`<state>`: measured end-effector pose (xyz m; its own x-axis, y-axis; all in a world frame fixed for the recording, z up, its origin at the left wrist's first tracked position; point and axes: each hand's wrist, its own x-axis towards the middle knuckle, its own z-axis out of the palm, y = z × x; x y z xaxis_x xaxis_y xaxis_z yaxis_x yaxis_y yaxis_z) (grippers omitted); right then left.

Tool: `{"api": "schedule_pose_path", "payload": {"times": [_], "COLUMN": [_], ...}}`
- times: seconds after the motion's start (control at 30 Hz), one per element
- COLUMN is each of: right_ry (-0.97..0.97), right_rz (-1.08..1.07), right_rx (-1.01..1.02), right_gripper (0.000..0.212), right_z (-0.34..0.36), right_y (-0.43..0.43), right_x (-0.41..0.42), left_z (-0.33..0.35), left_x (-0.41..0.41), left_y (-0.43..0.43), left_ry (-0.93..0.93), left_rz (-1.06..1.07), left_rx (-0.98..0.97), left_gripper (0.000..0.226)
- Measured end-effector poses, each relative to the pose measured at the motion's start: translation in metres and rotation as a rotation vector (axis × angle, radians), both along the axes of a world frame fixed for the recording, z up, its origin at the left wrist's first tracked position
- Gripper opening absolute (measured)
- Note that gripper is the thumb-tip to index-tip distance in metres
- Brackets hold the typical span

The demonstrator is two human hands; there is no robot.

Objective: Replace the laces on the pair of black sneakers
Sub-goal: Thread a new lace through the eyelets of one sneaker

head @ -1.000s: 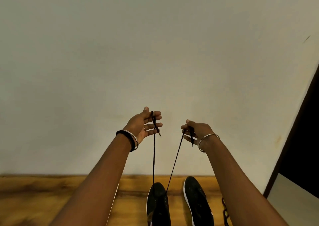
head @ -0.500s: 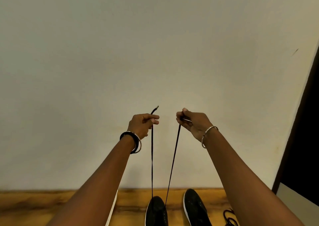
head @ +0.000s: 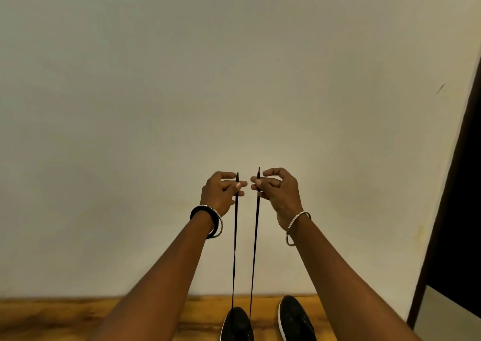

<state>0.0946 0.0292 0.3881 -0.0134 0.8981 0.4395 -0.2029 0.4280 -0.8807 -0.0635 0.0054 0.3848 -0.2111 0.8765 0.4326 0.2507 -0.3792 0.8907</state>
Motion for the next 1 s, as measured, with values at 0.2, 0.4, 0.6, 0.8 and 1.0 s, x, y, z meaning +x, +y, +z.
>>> {"api": "schedule_pose_path", "payload": {"times": [0.2,0.4,0.6,0.8,1.0], "right_ry": [-0.02,-0.002,0.034,0.05,0.025], "right_rz": [-0.057,-0.066,-0.071,-0.08,-0.091], "right_rx": [-0.003,0.009,-0.021,-0.043,-0.078], "right_gripper": [0.026,0.015,0.01,0.009,0.012], "right_z": [0.002,0.005,0.009,0.011,0.015], "right_y": [0.001,0.001,0.004,0.007,0.008], "right_x": [-0.007,-0.005,0.001,0.004,0.002], "left_z": [0.005,0.006,0.009,0.009,0.007], "left_x": [0.004,0.009,0.011,0.012,0.015], "left_y": [0.002,0.002,0.006,0.008,0.011], "left_ry": [-0.003,-0.109,-0.097,-0.101,-0.144], "left_rz": [-0.022,-0.022,0.0,-0.02,-0.044], "left_rx": [0.013,-0.008,-0.058,-0.092,-0.101], "left_gripper": [0.011,0.01,0.002,0.012,0.007]}}
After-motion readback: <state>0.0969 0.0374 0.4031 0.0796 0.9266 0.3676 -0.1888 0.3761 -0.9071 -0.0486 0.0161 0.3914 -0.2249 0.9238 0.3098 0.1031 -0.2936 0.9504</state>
